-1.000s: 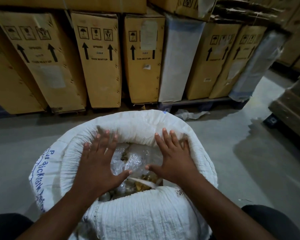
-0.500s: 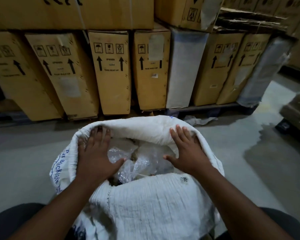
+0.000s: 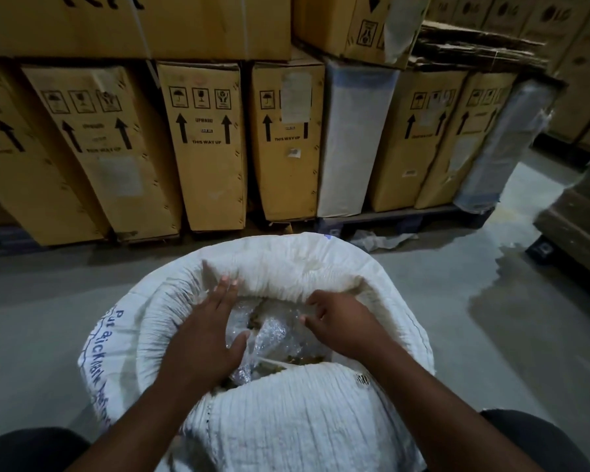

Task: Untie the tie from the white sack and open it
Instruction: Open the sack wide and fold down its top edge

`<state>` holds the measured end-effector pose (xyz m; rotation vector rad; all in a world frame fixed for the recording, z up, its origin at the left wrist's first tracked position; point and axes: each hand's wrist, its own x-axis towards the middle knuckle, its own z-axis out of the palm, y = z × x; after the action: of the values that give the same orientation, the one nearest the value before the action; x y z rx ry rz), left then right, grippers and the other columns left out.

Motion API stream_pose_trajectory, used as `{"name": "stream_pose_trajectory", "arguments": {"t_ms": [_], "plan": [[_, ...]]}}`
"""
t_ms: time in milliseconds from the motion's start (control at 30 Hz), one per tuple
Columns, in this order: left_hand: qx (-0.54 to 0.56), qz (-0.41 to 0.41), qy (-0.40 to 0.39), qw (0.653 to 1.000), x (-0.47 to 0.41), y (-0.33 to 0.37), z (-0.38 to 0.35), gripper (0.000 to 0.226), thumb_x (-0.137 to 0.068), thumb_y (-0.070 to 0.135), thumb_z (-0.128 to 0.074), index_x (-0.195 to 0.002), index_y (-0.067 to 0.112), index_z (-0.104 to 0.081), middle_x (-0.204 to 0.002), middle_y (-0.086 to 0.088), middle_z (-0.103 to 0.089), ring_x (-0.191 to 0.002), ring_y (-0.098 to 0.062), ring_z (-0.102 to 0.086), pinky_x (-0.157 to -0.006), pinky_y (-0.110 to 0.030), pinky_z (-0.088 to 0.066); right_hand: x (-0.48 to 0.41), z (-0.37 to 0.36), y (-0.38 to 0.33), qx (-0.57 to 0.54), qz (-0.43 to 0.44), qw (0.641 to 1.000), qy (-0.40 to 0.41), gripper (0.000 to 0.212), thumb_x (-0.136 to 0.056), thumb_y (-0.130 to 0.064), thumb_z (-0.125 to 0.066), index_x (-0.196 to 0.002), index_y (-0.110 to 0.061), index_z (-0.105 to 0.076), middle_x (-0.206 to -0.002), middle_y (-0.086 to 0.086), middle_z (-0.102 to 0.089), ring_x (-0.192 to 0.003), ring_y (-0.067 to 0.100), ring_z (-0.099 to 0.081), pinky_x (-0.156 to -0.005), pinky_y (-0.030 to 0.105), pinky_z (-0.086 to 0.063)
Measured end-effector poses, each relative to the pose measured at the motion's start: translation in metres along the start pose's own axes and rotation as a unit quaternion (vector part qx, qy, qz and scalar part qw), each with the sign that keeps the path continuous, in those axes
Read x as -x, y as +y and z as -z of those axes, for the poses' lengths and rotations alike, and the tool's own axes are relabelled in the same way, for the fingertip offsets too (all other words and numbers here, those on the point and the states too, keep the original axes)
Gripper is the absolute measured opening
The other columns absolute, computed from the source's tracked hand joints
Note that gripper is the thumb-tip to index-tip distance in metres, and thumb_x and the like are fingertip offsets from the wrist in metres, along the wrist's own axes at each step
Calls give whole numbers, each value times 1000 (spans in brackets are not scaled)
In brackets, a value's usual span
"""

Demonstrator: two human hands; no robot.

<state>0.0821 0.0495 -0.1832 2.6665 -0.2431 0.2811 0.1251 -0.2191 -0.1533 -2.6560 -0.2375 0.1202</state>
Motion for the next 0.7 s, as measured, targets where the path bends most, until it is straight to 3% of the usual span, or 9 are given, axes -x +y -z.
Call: {"name": "stream_pose_trajectory", "arguments": {"t_ms": [133, 233, 300, 433, 533, 633, 700], "plan": [[26, 18, 6, 999, -2, -8, 5, 86, -93, 48, -69, -166, 33, -25, -169, 10, -33, -154, -15, -36, -115, -40, -45, -2, -3, 3, -8, 7, 1000, 15, 42, -91, -52, -65, -125, -28, -65, -105, -6, -73, -96, 13, -69, -85, 40, -59], [31, 33, -3, 999, -8, -15, 7, 92, -90, 47, -75, -166, 33, -24, -170, 9, -31, -156, -15, -32, -117, -42, -44, -1, -4, 4, -24, 21, 999, 43, 53, -91, -50, -67, -139, -28, -58, -128, -5, -69, -115, 14, -65, -97, 40, -55], [25, 41, -12, 999, -13, -20, 6, 97, -88, 50, -75, -167, 28, -23, -171, 2, -30, -157, -20, -28, -122, -43, -37, -2, -4, 5, -33, 37, 997, 59, 66, -90, -50, -69, -149, -28, -50, -144, -5, -61, -131, 15, -57, -108, 37, -48], [-27, 56, -2, 998, -25, -33, 11, 114, -79, 70, -56, -169, 20, -7, -175, -7, -16, -161, -26, -17, -130, -49, -21, -12, 7, 12, -66, 38, 995, 71, 94, -85, -61, -71, -162, -29, -29, -164, -7, -40, -150, 12, -36, -120, 27, -26], [-53, 71, 29, 996, -36, -44, 17, 119, -76, 78, -46, -169, 17, -3, -176, -8, -8, -163, -27, -10, -129, -53, -20, -24, 20, 20, -113, 44, 989, 84, 98, -84, -64, -71, -163, -35, -22, -164, -12, -37, -149, 5, -32, -123, 32, -29], [-76, 93, 50, 992, -49, -53, 26, 120, -76, 78, -44, -169, 13, -6, -176, -10, -13, -161, -30, -15, -129, -53, -20, -33, 33, 27, -116, 66, 983, 124, 92, -86, -60, -72, -162, -38, -24, -154, -26, -35, -136, -22, -22, -111, 6, -17], [-85, 93, 47, 991, -54, -54, 29, 118, -78, 77, -47, -168, 12, -7, -176, -11, -12, -161, -30, -15, -130, -51, -18, -37, 39, 27, -116, 69, 984, 119, 92, -86, -59, -72, -162, -38, -25, -149, -30, -32, -128, -34, -18, -104, -4, -13]]}}
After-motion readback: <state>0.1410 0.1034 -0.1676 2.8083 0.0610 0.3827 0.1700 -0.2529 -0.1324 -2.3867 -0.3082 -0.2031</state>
